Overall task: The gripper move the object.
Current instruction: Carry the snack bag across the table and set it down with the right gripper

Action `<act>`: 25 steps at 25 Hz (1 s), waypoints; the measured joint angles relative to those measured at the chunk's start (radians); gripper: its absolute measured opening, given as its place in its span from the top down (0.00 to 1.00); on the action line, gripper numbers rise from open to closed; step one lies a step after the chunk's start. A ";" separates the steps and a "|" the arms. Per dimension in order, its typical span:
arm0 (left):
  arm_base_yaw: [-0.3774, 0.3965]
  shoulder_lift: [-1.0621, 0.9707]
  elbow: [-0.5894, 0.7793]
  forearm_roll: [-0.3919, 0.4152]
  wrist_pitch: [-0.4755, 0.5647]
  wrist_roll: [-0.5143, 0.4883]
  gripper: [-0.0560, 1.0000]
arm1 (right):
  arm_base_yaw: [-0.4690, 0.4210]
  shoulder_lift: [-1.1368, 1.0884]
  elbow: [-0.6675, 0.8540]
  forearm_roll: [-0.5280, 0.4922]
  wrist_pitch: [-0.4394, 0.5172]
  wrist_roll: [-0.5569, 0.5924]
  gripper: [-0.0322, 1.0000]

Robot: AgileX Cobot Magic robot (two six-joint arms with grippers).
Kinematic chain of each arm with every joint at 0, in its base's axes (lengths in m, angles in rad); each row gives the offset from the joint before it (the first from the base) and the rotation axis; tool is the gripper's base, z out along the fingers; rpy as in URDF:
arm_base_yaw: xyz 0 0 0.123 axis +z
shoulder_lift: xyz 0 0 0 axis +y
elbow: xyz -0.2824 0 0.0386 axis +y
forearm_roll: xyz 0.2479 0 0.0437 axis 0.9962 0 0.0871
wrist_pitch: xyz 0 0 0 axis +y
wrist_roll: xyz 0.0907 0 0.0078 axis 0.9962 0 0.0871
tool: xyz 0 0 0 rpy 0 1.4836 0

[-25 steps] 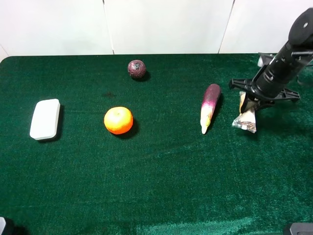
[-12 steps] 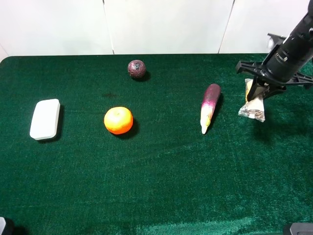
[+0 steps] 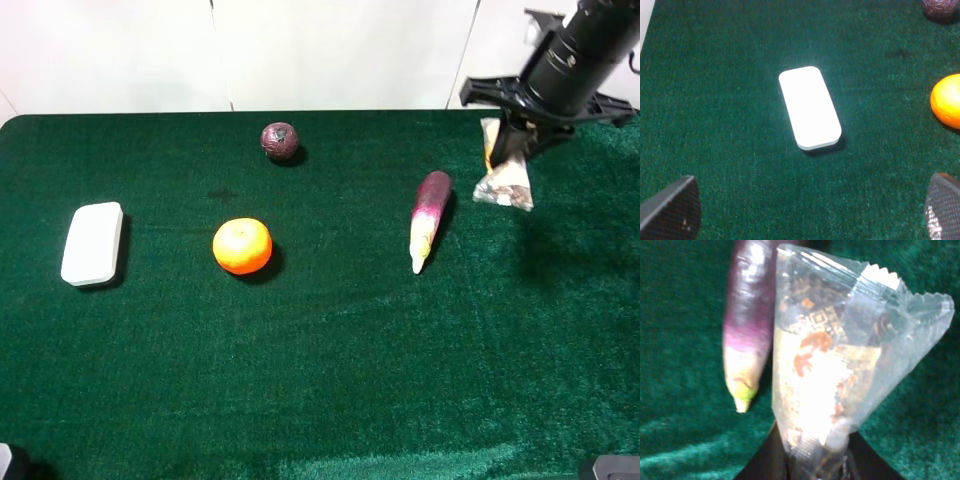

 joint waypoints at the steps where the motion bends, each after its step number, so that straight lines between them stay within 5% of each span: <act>1: 0.000 0.000 0.000 0.000 0.000 0.000 0.09 | 0.010 0.000 -0.017 -0.002 0.006 0.005 0.86; 16: 0.000 0.000 0.000 0.000 0.000 0.000 0.09 | 0.038 0.048 -0.233 0.013 0.052 0.029 0.87; 25: 0.000 0.000 0.000 0.000 0.000 0.000 0.09 | 0.132 0.203 -0.418 0.006 0.075 0.029 0.87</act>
